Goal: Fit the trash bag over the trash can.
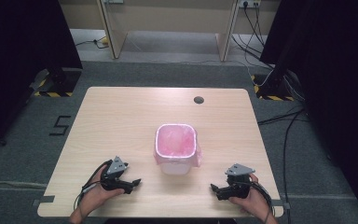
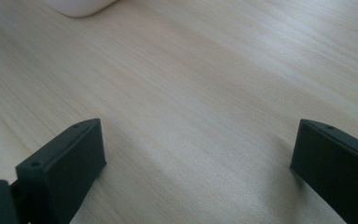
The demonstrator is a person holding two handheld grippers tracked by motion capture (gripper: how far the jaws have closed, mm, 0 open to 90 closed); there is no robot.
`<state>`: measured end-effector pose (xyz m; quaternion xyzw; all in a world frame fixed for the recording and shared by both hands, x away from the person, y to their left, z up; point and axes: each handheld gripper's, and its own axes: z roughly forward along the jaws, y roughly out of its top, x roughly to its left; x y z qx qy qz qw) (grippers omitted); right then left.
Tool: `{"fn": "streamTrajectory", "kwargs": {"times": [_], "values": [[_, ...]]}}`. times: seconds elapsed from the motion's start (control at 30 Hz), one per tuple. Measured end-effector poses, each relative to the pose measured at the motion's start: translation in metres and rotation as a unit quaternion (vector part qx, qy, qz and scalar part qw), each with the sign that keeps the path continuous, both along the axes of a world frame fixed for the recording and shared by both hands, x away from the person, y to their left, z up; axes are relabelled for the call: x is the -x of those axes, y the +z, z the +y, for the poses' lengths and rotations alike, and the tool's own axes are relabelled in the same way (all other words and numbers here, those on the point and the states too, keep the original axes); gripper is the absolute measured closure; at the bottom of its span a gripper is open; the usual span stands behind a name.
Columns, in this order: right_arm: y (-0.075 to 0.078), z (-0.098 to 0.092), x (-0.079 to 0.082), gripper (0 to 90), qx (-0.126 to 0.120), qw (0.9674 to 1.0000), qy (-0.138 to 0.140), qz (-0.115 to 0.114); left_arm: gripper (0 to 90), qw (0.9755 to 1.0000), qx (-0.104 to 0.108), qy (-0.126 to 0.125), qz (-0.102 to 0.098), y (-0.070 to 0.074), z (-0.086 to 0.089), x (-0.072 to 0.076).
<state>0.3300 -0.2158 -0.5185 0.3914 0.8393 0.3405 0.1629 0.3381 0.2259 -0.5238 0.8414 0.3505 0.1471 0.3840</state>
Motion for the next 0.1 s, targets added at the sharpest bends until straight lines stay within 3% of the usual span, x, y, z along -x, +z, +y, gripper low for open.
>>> {"fn": "streamTrajectory", "kwargs": {"times": [0.1], "values": [[0.0000, 0.0002, 0.0000, 2.4, 0.000, 1.0000, 0.000, 0.001, 14.5, 1.0000, 0.000, 0.000, 0.000, 0.0000, 0.0000, 0.0000]]}}
